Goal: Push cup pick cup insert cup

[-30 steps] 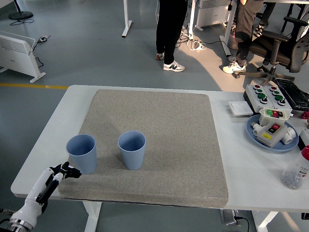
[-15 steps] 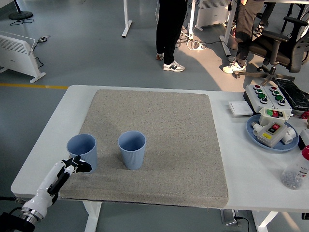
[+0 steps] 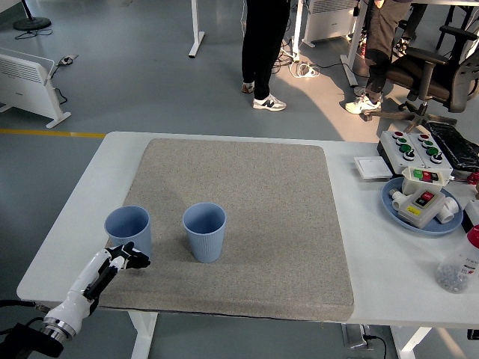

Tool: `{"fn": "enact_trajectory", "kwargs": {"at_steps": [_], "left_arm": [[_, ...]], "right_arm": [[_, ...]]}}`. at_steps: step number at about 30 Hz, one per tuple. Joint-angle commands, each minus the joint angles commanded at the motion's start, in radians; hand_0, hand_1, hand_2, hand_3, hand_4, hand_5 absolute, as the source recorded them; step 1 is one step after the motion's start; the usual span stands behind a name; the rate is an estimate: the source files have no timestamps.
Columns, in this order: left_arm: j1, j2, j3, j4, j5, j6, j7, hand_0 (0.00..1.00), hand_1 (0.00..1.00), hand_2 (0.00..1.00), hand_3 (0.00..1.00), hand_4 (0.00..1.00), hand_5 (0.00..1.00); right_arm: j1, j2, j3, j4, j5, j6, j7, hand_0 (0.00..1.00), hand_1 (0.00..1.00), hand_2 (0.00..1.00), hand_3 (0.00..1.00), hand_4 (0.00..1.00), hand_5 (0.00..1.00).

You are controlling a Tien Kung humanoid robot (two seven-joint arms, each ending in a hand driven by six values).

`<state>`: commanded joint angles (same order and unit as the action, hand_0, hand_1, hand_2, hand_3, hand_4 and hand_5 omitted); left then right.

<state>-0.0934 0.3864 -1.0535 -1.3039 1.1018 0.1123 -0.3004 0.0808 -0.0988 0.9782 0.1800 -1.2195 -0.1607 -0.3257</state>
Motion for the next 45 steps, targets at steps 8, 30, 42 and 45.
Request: {"fn": "enact_trajectory", "kwargs": {"at_steps": [8,30,42,45], "left_arm": [[-0.071,-0.011,0.024,0.072,-0.006,-0.022,0.009,0.661,0.595,0.538,0.491,0.573,0.998],[-0.214,-0.012,0.115,0.195,-0.052,-0.016,-0.014,0.669,0.595,0.532,0.489,0.577,0.998],[-0.306,-0.005,0.201,0.3,-0.054,-0.023,-0.013,0.67,0.597,0.53,0.489,0.578,0.998],[-0.318,-0.002,0.205,0.311,-0.056,-0.022,-0.014,0.67,0.597,0.53,0.489,0.578,0.998]], "right_arm": [[0.0,0.002,-0.005,0.0,-0.002,0.003,-0.001,0.53,0.547,0.626,0.617,0.18,0.755],[0.006,0.003,-0.02,0.0,0.007,0.008,-0.003,0.529,0.547,0.624,0.617,0.18,0.754],[-0.001,0.002,-0.046,0.0,0.018,0.011,-0.007,0.53,0.547,0.624,0.618,0.18,0.753],[-0.003,0.002,-0.047,0.0,0.015,0.012,-0.008,0.53,0.547,0.624,0.618,0.18,0.753]]}}
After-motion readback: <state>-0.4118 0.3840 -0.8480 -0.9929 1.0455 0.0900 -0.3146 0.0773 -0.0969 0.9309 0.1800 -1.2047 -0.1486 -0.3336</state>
